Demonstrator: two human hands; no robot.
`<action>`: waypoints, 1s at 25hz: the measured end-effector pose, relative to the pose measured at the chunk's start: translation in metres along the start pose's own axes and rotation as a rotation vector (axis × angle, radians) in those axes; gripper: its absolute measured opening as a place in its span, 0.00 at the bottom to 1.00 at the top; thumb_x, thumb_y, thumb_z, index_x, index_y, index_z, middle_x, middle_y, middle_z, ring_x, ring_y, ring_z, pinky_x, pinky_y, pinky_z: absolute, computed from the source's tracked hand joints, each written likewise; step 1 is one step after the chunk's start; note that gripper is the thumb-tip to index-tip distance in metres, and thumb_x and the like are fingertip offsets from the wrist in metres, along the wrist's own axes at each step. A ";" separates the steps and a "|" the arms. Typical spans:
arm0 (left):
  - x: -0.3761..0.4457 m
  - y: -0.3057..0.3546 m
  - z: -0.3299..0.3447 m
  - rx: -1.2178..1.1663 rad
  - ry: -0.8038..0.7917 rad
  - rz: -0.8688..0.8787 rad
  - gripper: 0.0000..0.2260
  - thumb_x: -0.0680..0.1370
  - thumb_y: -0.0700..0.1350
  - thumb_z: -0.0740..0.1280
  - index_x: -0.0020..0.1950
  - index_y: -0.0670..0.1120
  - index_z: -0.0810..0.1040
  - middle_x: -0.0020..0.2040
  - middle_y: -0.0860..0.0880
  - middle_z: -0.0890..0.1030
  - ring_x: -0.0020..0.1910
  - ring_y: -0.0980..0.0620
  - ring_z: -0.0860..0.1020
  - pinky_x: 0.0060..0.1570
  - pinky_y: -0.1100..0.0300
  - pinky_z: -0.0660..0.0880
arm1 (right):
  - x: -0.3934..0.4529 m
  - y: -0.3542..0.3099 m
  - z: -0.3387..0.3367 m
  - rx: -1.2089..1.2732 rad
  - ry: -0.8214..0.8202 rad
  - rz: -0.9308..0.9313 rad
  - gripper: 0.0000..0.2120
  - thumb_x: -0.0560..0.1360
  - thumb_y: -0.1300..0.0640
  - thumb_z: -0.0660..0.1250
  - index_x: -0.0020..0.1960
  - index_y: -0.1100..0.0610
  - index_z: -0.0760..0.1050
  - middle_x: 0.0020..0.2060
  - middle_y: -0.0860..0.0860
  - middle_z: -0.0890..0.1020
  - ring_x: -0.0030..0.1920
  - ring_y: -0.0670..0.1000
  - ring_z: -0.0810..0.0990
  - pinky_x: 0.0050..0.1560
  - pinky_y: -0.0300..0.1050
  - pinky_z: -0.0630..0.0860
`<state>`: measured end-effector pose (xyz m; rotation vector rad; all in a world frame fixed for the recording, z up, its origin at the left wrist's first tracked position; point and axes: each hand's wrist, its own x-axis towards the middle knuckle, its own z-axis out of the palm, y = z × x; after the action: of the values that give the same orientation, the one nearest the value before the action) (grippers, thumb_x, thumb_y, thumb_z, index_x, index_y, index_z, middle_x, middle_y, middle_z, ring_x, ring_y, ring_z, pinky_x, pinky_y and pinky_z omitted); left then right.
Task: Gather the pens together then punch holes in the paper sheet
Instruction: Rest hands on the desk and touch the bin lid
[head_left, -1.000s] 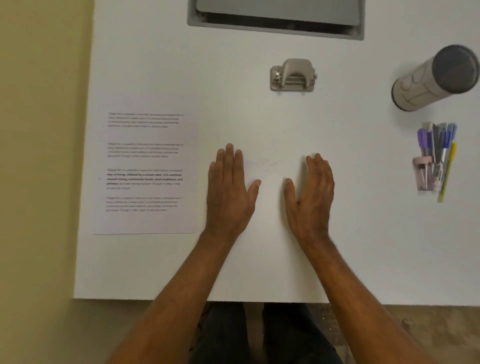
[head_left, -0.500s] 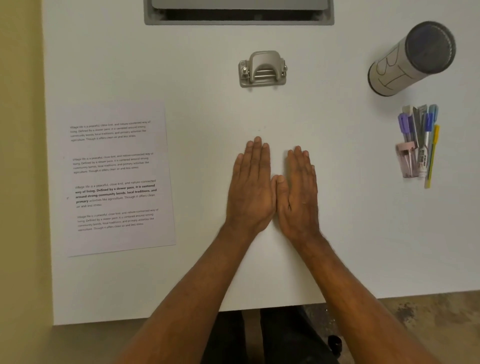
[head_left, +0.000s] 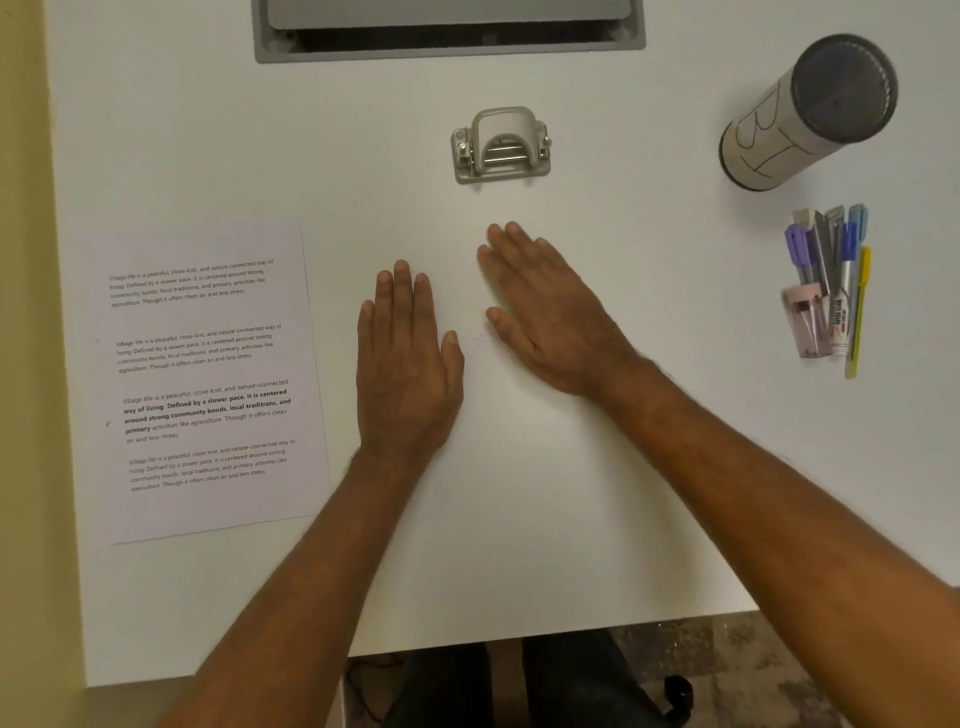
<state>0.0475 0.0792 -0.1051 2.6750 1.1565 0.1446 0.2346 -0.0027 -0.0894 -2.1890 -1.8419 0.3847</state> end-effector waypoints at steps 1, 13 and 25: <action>0.000 0.000 0.000 0.006 0.005 -0.001 0.27 0.86 0.48 0.51 0.83 0.38 0.56 0.84 0.39 0.56 0.84 0.41 0.53 0.82 0.44 0.53 | -0.005 -0.001 -0.002 -0.007 -0.032 -0.043 0.29 0.87 0.49 0.55 0.83 0.62 0.57 0.84 0.59 0.58 0.85 0.57 0.53 0.84 0.55 0.52; -0.010 0.012 0.004 -0.001 -0.053 0.097 0.31 0.86 0.56 0.50 0.84 0.39 0.52 0.85 0.40 0.52 0.85 0.43 0.50 0.83 0.47 0.51 | -0.104 -0.034 0.018 0.230 0.241 0.527 0.29 0.87 0.51 0.52 0.83 0.63 0.56 0.84 0.57 0.58 0.85 0.54 0.53 0.84 0.57 0.53; 0.010 0.045 -0.006 -0.527 0.019 0.055 0.27 0.85 0.43 0.54 0.83 0.38 0.54 0.84 0.41 0.57 0.84 0.46 0.55 0.83 0.46 0.52 | -0.096 -0.040 0.028 0.224 0.255 0.499 0.30 0.86 0.51 0.54 0.84 0.62 0.54 0.84 0.57 0.57 0.85 0.54 0.52 0.84 0.56 0.52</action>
<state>0.0852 0.0574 -0.0888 2.2400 0.8938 0.4203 0.1723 -0.0901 -0.0973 -2.3842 -1.0584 0.3606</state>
